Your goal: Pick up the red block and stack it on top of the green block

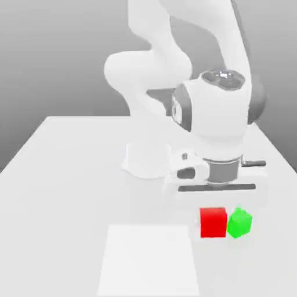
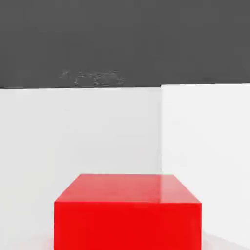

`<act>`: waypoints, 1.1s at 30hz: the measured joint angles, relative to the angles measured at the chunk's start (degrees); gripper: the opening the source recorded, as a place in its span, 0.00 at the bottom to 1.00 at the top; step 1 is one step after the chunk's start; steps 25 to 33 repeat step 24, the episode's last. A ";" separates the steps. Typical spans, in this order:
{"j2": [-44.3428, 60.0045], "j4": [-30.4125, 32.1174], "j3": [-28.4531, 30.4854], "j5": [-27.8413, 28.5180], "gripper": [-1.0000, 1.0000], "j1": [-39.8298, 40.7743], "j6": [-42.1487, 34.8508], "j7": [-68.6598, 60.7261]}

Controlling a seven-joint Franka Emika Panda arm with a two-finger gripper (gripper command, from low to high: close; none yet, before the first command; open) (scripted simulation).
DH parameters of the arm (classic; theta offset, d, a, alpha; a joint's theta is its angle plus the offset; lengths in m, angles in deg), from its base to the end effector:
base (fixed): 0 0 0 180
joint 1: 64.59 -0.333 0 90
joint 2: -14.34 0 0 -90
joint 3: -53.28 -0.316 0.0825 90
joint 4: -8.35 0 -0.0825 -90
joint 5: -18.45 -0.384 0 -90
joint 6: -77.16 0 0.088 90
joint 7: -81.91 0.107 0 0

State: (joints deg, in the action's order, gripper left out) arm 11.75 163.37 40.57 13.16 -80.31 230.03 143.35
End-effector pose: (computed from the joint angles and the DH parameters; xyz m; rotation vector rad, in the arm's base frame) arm 0.3602 0.1908 0.2434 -2.9464 1.0065 0.0280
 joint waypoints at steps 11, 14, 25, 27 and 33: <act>7.72 5.26 -1.99 10.80 1.00 -4.80 12.40 12.24; 7.72 5.26 -1.99 10.80 1.00 -4.80 12.40 12.24; -2.91 5.69 -1.95 2.46 1.00 -6.94 2.52 6.31; -2.91 5.69 -1.95 2.46 1.00 -6.94 2.52 6.31; -2.91 5.69 -1.95 2.46 1.00 -6.94 2.52 6.31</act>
